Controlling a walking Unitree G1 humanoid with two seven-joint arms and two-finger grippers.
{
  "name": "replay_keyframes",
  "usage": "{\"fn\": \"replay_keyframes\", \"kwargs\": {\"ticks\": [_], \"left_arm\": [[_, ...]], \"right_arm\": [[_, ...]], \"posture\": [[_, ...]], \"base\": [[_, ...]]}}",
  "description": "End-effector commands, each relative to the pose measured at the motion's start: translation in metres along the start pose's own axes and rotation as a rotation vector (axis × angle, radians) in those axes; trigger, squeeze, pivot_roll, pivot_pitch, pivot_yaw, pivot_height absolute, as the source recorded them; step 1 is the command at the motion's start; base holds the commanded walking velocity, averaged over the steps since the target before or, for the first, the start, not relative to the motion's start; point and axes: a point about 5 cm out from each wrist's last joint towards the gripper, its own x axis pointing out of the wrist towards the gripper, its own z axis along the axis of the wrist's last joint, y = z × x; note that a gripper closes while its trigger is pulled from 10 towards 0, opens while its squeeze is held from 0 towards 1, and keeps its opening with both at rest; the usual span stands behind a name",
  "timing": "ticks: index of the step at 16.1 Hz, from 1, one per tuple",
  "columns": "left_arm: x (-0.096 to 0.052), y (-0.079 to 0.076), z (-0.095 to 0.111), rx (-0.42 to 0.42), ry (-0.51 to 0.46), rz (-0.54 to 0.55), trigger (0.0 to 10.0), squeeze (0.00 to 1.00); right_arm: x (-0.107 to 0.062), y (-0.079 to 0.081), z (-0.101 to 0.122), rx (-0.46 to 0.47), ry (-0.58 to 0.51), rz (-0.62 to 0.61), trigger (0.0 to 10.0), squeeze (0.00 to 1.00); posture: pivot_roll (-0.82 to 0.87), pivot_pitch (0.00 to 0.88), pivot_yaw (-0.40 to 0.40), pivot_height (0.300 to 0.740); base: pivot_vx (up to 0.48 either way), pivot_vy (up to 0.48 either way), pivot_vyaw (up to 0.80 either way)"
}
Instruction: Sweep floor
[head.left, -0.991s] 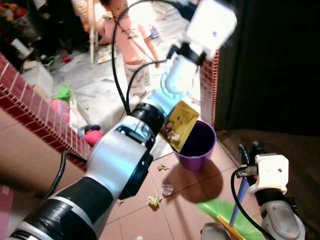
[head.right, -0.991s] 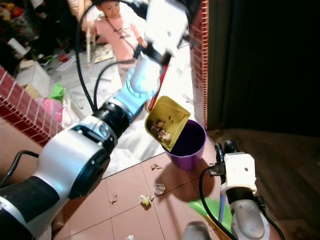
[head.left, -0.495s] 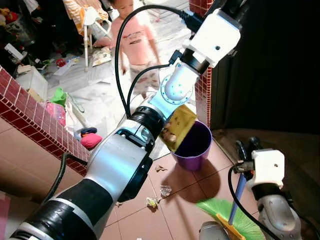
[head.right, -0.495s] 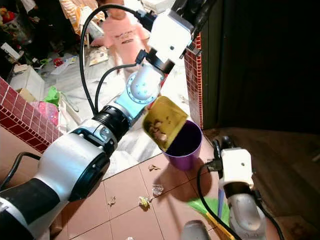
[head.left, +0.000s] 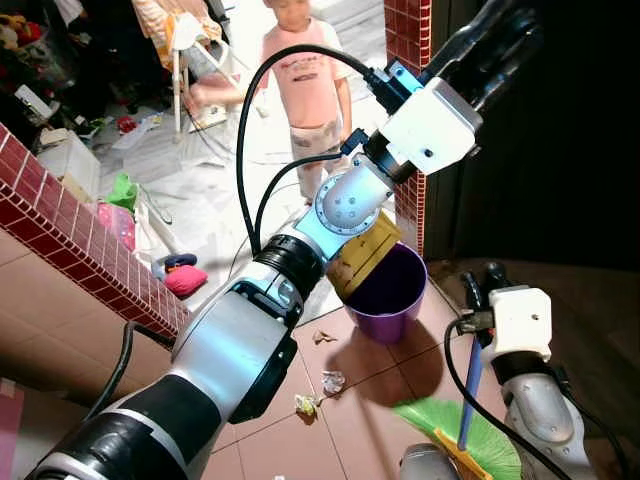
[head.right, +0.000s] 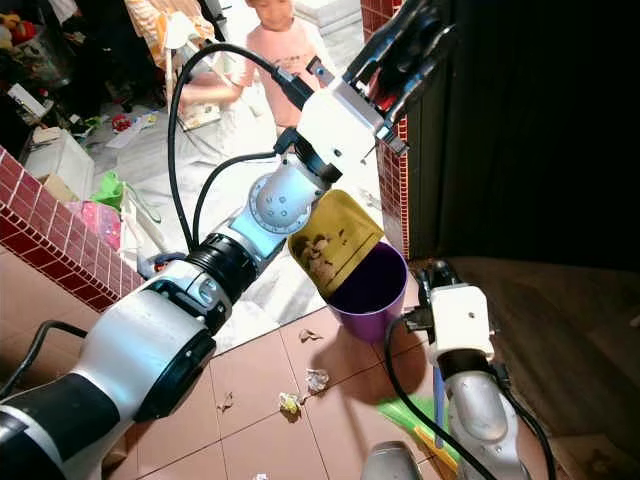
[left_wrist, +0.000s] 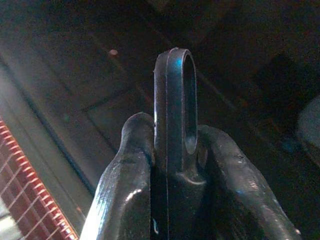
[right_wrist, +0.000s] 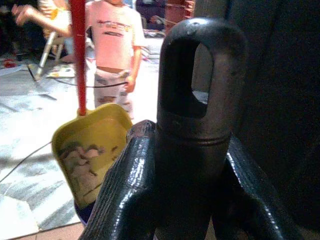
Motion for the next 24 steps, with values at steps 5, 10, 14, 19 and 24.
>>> {"fn": "replay_keyframes", "kwargs": {"ticks": [5, 10, 14, 19, 24], "left_arm": [[0.009, -0.051, 0.023, -0.150, -0.134, -0.064, 10.0, 0.07], [0.002, -0.071, 0.032, -0.174, -0.192, -0.196, 10.0, 0.00], [-0.002, -0.083, 0.027, -0.234, -0.129, -0.299, 10.0, 0.00], [-0.006, -0.080, 0.023, -0.306, -0.074, -0.247, 10.0, 0.00], [0.020, 0.024, 0.002, -0.074, 0.073, 0.153, 10.0, 0.00]], "right_arm": [[0.005, 0.006, -0.017, -0.043, 0.066, -0.002, 10.0, 0.00], [0.011, 0.003, -0.019, -0.052, 0.055, -0.019, 10.0, 0.00], [0.014, 0.006, -0.021, -0.057, 0.046, -0.016, 10.0, 0.00], [0.021, 0.008, -0.020, -0.082, 0.021, 0.002, 10.0, 0.00], [0.028, 0.008, -0.020, -0.063, 0.014, -0.006, 10.0, 0.00]], "posture": [[-0.39, 0.000, 0.263, 0.740], [-0.39, 0.000, 0.275, 0.740], [-0.38, 0.000, 0.271, 0.740], [-0.38, 0.000, 0.280, 0.740], [-0.35, 0.000, 0.252, 0.740]], "base": [[0.000, 0.000, 0.00], [0.000, 0.000, 0.00], [0.000, 0.000, 0.00], [0.000, 0.000, 0.00], [0.000, 0.000, 0.00]]}}
